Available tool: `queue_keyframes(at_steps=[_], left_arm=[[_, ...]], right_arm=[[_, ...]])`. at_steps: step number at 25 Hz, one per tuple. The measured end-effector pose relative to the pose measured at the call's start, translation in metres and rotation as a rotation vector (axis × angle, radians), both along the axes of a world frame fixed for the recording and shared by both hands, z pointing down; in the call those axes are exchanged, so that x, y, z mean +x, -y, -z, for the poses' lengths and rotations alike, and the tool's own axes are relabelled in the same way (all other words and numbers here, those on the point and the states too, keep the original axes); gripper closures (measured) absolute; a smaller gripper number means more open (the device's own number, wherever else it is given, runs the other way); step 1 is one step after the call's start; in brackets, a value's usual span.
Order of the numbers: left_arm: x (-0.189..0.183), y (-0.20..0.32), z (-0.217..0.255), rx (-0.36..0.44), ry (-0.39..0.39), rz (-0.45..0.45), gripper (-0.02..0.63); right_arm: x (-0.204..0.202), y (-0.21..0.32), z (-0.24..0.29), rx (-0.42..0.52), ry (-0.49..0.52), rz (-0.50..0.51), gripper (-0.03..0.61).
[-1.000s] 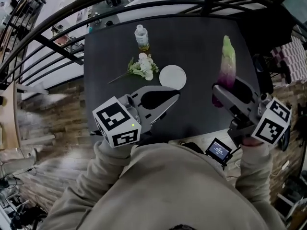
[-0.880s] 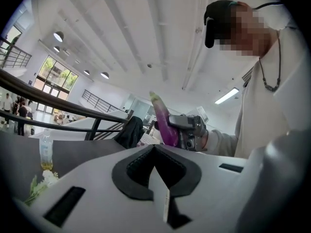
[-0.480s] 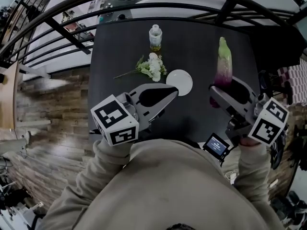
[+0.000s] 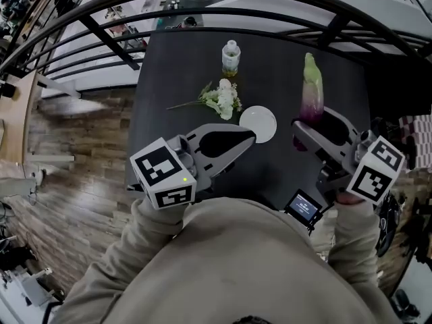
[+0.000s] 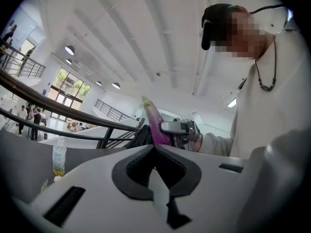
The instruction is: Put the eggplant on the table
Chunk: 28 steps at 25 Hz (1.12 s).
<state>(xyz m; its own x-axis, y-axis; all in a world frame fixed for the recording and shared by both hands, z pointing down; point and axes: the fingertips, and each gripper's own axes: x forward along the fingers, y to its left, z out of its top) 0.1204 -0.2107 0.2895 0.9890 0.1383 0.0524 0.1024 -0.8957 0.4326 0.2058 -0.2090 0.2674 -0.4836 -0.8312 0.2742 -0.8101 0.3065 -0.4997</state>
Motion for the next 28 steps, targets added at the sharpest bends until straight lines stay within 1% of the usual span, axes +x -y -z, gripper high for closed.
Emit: queue_keyframes(at_steps=[5, 12, 20, 28], left_arm=[[-0.005, -0.004, -0.013, -0.035, 0.02, 0.043, 0.607], [-0.021, 0.01, -0.028, -0.064, 0.048, 0.106, 0.607], [-0.028, 0.003, -0.04, -0.096, 0.063, 0.149, 0.607], [-0.037, 0.003, -0.056, -0.134, 0.086, 0.203, 0.607]], right_arm=[[0.001, 0.002, -0.019, -0.037, 0.002, 0.033, 0.345], [-0.004, 0.025, -0.046, -0.087, 0.003, 0.081, 0.345], [-0.009, 0.03, -0.068, -0.126, 0.002, 0.126, 0.345], [0.006, 0.038, -0.111, -0.205, -0.013, 0.119, 0.345]])
